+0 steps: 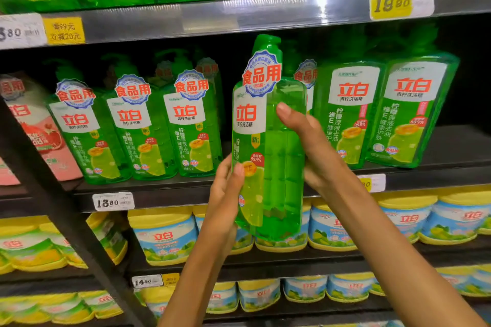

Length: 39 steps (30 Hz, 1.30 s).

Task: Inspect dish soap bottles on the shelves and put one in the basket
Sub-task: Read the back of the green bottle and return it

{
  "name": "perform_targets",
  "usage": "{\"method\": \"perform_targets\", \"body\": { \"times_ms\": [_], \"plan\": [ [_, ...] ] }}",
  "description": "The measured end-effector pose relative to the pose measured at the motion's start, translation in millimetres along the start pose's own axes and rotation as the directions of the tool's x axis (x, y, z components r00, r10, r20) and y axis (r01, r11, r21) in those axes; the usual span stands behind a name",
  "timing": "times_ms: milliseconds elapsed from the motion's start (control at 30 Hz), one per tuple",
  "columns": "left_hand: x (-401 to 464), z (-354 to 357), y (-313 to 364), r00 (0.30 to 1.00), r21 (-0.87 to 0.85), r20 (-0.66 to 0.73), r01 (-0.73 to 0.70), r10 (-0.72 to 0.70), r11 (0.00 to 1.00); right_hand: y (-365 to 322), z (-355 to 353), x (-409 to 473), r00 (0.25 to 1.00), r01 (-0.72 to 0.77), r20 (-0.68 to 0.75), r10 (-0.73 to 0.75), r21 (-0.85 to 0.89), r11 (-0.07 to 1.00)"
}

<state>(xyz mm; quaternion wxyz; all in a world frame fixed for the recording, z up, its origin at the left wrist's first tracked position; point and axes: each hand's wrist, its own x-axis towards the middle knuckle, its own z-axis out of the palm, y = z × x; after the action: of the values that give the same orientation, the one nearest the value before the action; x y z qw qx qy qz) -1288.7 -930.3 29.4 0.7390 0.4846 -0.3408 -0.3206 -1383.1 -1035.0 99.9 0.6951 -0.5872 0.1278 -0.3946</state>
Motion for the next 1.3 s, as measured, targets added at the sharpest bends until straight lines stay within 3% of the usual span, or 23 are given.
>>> {"method": "perform_targets", "body": {
  "times_ms": [100,200,300,500,733,867,1033,1100,1233,1300],
  "plan": [
    [2.0,-5.1,5.0,0.992,0.043,0.011,0.128,-0.128,0.991,2.4,4.3,4.4,0.998,-0.055,0.025,0.055,-0.010,0.998],
    [6.0,-7.5,9.3,0.995,0.125,-0.081,0.073,-0.064,0.989,6.5,7.6,12.1,0.999,0.006,0.041,-0.004,-0.042,0.999],
    [11.7,-3.6,3.5,0.988,0.210,-0.149,0.001,0.031,0.978,13.4,10.6,14.3,0.994,0.082,-0.051,-0.092,-0.173,0.981],
    [22.4,3.6,-9.7,0.959,0.279,-0.280,0.044,0.038,0.959,26.5,14.3,20.3,0.974,0.196,-0.021,-0.226,-0.423,0.885],
    [49.4,1.9,-14.5,0.957,0.390,-0.230,-0.074,0.175,0.918,35.0,4.3,40.9,0.950,0.289,-0.024,-0.312,-0.317,0.903],
    [54.6,-1.4,-23.5,0.957,0.462,-0.236,-0.040,0.167,0.886,46.5,-1.8,47.3,0.931,0.342,-0.029,-0.364,-0.278,0.898],
    [61.0,-6.5,-31.3,0.930,0.576,-0.259,-0.068,0.260,0.814,57.8,2.1,47.2,0.919,0.371,-0.025,-0.394,-0.281,0.885],
    [57.2,-3.7,-34.4,0.892,0.607,-0.299,-0.096,0.338,0.789,58.2,5.1,44.2,0.914,0.358,-0.028,-0.405,-0.414,0.837],
    [51.3,-3.8,-34.6,0.772,0.725,-0.289,-0.210,0.567,0.656,56.2,2.2,37.6,0.815,0.317,-0.072,-0.574,-0.774,0.548],
    [51.4,-1.0,-31.8,0.766,0.721,-0.280,-0.230,0.578,0.654,53.2,3.8,38.8,0.822,0.310,-0.087,-0.563,-0.761,0.570]
  ]
}}
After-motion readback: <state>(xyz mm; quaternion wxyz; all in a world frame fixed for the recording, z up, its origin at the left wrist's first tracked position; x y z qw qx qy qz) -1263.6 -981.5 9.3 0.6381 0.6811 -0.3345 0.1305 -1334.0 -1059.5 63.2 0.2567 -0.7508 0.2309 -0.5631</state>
